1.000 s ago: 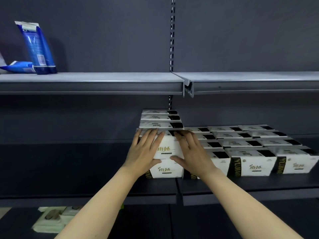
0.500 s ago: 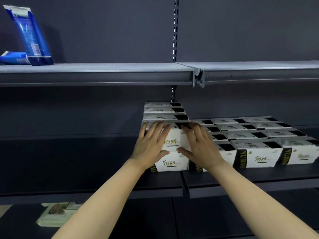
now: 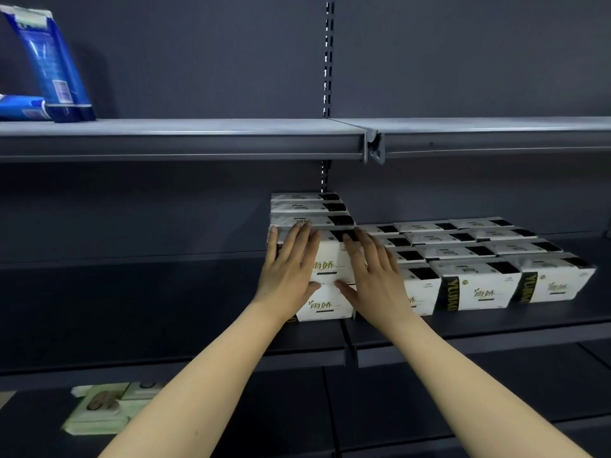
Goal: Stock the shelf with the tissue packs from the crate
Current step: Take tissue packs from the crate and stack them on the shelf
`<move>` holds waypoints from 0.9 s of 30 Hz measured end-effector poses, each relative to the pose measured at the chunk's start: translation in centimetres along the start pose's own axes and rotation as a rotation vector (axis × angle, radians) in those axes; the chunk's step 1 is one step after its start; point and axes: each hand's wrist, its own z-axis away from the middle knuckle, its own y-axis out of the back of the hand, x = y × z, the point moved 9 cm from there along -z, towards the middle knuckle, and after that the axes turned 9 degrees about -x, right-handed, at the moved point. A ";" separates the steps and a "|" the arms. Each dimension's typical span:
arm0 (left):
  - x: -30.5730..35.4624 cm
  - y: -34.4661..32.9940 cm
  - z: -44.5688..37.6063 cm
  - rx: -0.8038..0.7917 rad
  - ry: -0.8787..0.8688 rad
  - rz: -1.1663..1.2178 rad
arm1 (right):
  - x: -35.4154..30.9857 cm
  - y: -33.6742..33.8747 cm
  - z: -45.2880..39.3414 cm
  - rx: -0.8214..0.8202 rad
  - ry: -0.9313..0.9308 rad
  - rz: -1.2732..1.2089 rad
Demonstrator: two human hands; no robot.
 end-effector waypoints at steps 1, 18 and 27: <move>-0.1 0.2 0.1 -0.021 0.009 -0.010 | 0.0 0.1 0.1 -0.004 -0.017 0.006; 0.6 1.0 0.8 -0.059 0.060 -0.020 | 0.7 1.4 6.1 -0.143 -0.168 0.112; 8.0 -1.2 7.8 0.063 -0.098 0.188 | -0.2 0.8 10.6 -0.197 -0.154 0.056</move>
